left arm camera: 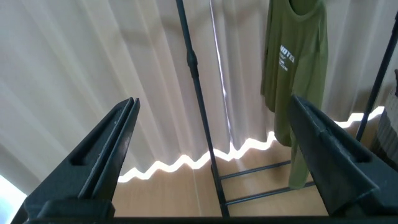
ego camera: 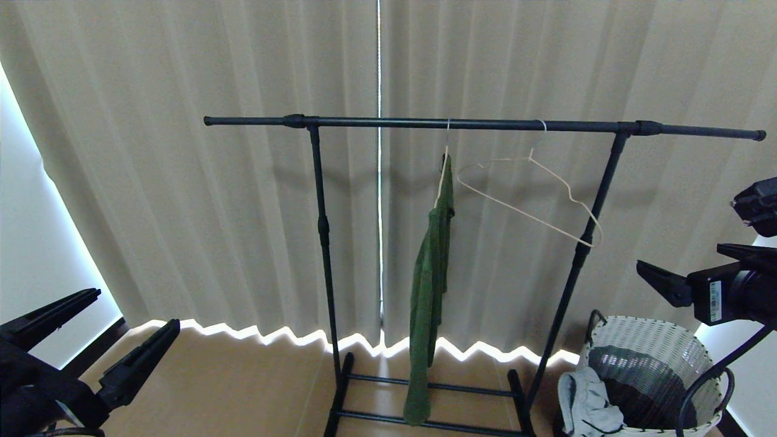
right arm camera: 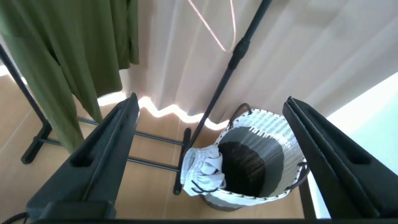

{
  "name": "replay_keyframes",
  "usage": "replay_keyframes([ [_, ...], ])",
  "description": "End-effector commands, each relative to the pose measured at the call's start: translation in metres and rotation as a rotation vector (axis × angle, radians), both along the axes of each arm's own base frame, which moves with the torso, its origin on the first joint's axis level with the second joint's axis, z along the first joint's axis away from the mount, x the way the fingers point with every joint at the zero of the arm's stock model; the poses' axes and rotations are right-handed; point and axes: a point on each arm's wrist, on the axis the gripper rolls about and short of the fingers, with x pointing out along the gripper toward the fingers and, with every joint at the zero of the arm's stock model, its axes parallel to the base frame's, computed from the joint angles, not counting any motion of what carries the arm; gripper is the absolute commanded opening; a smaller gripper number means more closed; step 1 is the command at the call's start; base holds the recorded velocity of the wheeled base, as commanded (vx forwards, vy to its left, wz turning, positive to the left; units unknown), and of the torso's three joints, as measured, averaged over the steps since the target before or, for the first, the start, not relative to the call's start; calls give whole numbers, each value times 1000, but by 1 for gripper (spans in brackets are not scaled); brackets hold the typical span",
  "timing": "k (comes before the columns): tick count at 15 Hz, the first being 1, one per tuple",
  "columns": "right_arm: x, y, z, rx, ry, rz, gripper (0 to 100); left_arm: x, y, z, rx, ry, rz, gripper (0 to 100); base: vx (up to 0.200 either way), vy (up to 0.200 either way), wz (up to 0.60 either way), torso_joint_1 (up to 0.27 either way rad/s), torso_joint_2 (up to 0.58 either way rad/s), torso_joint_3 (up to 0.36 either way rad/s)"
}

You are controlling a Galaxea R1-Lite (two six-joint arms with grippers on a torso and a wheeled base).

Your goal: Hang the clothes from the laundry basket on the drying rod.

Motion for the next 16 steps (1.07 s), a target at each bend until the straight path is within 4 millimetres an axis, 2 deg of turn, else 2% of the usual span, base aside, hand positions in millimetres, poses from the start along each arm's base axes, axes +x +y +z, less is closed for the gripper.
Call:
replay_keyframes([
  [1, 1, 0, -1, -1, 3, 0, 100, 0, 0, 0, 0, -1, 0, 100, 0, 0, 0, 0, 0, 0],
  [16, 2, -1, -7, -9, 30, -9, 100, 0, 0, 0, -1, 3, 2, 100, 0, 0, 0, -2, 4, 2],
])
